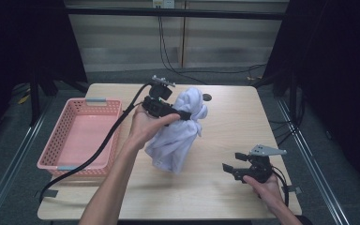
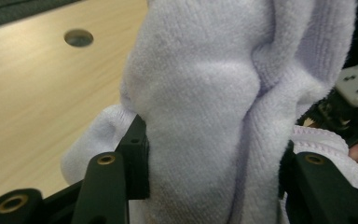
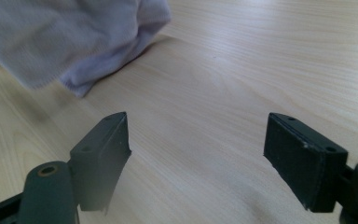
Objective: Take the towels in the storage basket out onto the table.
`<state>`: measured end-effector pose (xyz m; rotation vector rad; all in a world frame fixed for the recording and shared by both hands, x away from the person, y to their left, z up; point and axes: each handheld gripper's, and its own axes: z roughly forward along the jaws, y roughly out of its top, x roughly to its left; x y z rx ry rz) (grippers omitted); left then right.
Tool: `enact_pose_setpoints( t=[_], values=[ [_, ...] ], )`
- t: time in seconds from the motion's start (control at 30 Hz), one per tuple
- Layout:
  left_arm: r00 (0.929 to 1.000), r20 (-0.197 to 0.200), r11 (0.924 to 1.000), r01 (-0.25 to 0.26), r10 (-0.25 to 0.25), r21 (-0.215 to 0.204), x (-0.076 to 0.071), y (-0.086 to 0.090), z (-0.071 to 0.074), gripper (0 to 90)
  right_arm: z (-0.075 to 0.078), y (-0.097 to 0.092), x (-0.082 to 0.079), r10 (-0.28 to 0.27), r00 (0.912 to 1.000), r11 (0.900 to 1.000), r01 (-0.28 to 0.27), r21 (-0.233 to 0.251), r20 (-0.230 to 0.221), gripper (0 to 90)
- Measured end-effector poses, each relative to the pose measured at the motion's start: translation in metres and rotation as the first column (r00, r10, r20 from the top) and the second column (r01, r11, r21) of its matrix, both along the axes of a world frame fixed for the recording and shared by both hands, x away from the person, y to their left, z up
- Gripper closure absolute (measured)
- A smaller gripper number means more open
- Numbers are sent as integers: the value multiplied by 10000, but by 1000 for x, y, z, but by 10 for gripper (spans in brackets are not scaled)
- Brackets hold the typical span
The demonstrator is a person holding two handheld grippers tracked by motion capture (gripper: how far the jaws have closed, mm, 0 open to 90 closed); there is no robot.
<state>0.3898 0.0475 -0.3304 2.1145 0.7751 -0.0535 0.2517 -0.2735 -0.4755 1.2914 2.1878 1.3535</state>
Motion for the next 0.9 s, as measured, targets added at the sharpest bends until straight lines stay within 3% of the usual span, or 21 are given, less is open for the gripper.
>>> enact_pose_setpoints(
  t=[0.03,0.07,0.1,0.2,0.27,0.3,0.33,0.4,0.5,0.6,0.77,0.8,0.9],
  values=[
    [10000,0,10000,0,0,0,0,0,0,492,0,0,0,-14,10000,10000,14,-1,-27,219],
    [10000,-76,10000,44,-44,75,-2,-5,-15,489,0,0,0,-10,10000,10000,10,12,-44,220],
    [10000,-76,10000,44,-44,75,-2,-5,-15,488,0,0,0,-10,10000,10000,10,12,-44,220],
    [9994,-168,9989,313,-308,337,-6,-15,-35,478,0,0,1,16,10000,10000,-16,14,-29,220],
    [9990,-172,9991,403,-400,165,-11,-21,-47,465,0,1,0,27,10000,10000,-27,-14,-45,220],
    [9988,-182,9987,460,-456,219,-15,-28,-62,451,0,0,0,55,10000,10000,-55,-11,3,220],
    [9988,-182,9987,460,-456,219,-15,-28,-62,441,0,0,0,55,10000,10000,-55,-11,3,220],
    [9985,-177,9967,525,-515,612,-16,-33,-79,427,0,0,-1,39,10000,10000,-39,-18,11,223],
    [9975,-516,9968,512,-481,618,-17,-39,-105,421,1,1,-2,33,9999,10000,-32,-91,109,226],
    [9963,-503,9934,738,-695,881,-23,-48,-123,355,1,1,-2,97,9999,9999,-97,-71,74,226],
    [9957,-583,9956,758,-726,553,-25,-49,-135,262,1,2,-3,119,9999,9999,-119,-63,54,225],
    [9970,-301,9949,732,-713,695,-28,-48,-132,244,1,2,-4,133,9999,9999,-132,-71,89,224],
    [9975,-304,9959,663,-645,614,-28,-46,-127,217,1,1,-4,95,9999,9999,-94,-90,62,224]
  ],
)
